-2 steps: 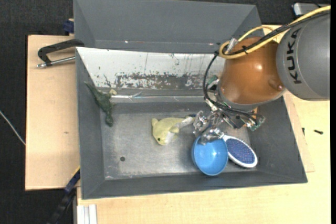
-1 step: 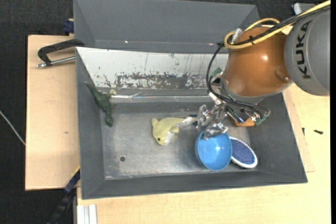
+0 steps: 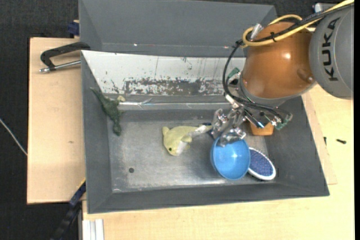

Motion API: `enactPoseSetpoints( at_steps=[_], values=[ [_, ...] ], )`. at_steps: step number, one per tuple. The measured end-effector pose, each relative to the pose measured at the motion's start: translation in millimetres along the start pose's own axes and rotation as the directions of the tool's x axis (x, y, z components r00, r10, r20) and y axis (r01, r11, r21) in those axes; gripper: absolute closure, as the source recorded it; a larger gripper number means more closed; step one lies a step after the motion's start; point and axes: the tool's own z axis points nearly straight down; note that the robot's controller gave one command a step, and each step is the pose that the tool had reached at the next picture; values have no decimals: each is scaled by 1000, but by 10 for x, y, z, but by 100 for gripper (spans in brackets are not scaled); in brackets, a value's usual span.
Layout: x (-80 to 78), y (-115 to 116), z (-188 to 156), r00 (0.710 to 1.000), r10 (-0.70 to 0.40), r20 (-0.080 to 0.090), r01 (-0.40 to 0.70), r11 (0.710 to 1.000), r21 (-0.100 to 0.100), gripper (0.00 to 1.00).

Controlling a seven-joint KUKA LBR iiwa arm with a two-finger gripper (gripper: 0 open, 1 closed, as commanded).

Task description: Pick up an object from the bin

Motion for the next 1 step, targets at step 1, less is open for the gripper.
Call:
enactPoseSetpoints(
  at_steps=[1],
  values=[
    [-23,-4,-278,1000,1,1,-1,1000,1,100]
  ],
)
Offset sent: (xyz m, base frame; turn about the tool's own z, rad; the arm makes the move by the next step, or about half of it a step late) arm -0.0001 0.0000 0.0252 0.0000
